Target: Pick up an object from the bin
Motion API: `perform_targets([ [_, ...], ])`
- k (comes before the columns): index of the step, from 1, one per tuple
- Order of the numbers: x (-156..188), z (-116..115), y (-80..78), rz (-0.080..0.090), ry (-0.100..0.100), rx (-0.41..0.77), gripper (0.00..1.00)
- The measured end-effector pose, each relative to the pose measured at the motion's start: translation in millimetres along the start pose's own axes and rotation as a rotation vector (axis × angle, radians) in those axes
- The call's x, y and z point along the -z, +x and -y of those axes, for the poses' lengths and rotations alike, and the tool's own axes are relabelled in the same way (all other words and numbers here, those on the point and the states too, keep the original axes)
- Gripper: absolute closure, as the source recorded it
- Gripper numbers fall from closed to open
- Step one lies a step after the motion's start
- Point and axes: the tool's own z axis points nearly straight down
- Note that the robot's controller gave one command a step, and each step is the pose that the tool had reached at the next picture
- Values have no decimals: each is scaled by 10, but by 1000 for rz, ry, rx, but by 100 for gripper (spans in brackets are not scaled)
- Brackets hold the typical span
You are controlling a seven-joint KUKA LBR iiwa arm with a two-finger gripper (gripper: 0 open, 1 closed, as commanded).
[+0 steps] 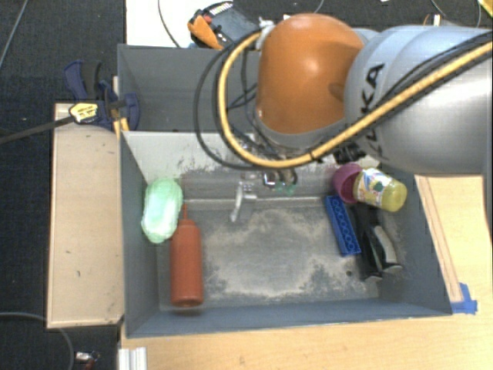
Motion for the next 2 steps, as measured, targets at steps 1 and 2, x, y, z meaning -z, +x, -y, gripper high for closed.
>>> perform_targets([
  [1,164,424,-141,-3,2,270,0],
  [2,-438,10,-97,1,-2,-3,0],
])
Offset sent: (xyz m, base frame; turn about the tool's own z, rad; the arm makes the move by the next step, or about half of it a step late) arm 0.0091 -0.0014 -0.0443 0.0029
